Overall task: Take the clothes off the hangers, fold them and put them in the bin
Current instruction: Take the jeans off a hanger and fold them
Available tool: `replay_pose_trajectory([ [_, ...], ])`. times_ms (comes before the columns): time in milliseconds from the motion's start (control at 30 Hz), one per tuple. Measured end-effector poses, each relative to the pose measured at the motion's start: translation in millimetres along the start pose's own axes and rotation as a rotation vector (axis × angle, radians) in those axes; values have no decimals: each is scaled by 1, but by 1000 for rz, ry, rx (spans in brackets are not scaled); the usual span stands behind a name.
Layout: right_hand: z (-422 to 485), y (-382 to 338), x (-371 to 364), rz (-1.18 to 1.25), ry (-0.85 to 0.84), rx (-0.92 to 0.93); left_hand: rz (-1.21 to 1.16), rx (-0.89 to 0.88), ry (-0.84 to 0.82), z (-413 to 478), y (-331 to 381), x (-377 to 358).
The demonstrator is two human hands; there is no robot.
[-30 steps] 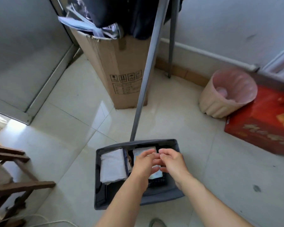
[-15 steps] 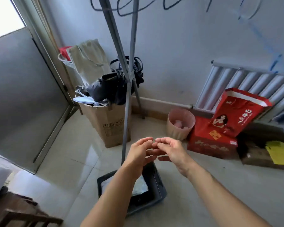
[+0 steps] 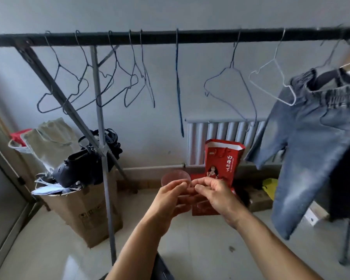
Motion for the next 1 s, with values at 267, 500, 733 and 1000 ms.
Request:
replay_pose_trajectory([
  [267, -3, -14, 164, -108, 201, 68, 5, -31, -153, 31, 23, -157],
  [500, 8, -70, 304, -169, 524, 320, -6, -114, -261, 53, 66, -273],
  [733, 10, -158, 388, -486, 851, 596, 49, -216, -280, 72, 114, -340],
  [1000, 88, -140, 432, -772, 737, 157, 88, -287, -290, 80, 148, -367],
])
Point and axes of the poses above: each hand's wrist, its own z-axis towards the middle knuckle, its own x-axis out of the back of the hand, y = z × x, the point moved 8 cm from there along z, towards the middle knuckle, and after that the axes turned 2 degrees about y, right-handed, at the moved point
